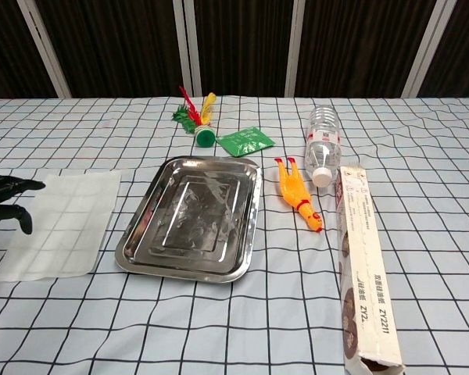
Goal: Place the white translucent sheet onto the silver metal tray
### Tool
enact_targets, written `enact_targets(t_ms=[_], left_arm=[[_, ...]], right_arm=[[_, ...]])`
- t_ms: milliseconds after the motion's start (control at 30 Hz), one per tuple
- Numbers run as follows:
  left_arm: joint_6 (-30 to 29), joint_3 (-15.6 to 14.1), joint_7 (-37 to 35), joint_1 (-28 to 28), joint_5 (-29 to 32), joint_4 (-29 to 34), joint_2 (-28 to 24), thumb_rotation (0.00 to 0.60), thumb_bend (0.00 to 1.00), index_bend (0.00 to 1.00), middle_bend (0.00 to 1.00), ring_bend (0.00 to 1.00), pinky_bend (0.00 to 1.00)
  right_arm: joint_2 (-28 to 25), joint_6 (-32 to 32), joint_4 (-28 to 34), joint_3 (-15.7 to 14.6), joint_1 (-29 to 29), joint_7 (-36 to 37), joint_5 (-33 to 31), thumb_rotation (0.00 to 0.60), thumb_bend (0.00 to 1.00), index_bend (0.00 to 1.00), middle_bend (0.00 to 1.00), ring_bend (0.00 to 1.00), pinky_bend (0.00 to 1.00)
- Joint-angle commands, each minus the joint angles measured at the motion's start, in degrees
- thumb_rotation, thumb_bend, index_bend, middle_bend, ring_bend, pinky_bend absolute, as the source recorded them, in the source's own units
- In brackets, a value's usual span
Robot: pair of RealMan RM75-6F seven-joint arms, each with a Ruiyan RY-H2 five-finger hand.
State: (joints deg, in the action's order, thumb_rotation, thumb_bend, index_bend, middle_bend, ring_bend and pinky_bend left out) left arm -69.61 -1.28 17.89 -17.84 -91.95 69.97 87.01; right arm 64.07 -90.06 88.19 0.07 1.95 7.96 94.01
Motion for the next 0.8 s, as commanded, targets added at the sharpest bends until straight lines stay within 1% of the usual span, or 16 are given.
enact_targets(t_ms=[33,200,467,667,800], left_arm=[[-0.19,0.43,-0.15,-0.05,0.75,-0.44,0.97,0.600,0.22,0.34,0.00,0.00,0.00],[0.52,0.13,-0.18,-0.45,1.10,-0.18,0.77,0.600,0.22,0.34,0.00,0.00,0.00],[0.10,-0.25,-0.53,-0.44,1.27,-0.01,0.17,0.600,0.22,0.34,0.00,0.00,0.00],[0.37,0.04,-0.20,-0.85,1.82,-0.74,1.32,0.600,0.22,0.34,0.00,0.00,0.00],[0.84,-0.04,0.31,-1.20,1.98,-1.01,2.02,0.600,0.25,0.35,0.00,0.00,0.00]], right_arm=[[0.01,-0.01,0.00,0.02,-0.01,0.03,-0.03,0.600,0.29,0.00,0.00,0.00,0.00],[0.02,0.03,0.00,0.09,0.01,0.02,-0.14,0.600,0.29,0.00,0.00,0.00,0.00],[0.06,0.01,0.06,0.07,-0.02,-0.11,-0.09,0.600,0.29,0.00,0.00,0.00,0.00],[0.05,0.07,0.11,0.07,-0.02,-0.21,-0.13,0.600,0.29,0.00,0.00,0.00,0.00],[0.03,0.12,0.09,0.10,-0.03,-0.17,-0.24,0.600,0.29,0.00,0.00,0.00,0.00]])
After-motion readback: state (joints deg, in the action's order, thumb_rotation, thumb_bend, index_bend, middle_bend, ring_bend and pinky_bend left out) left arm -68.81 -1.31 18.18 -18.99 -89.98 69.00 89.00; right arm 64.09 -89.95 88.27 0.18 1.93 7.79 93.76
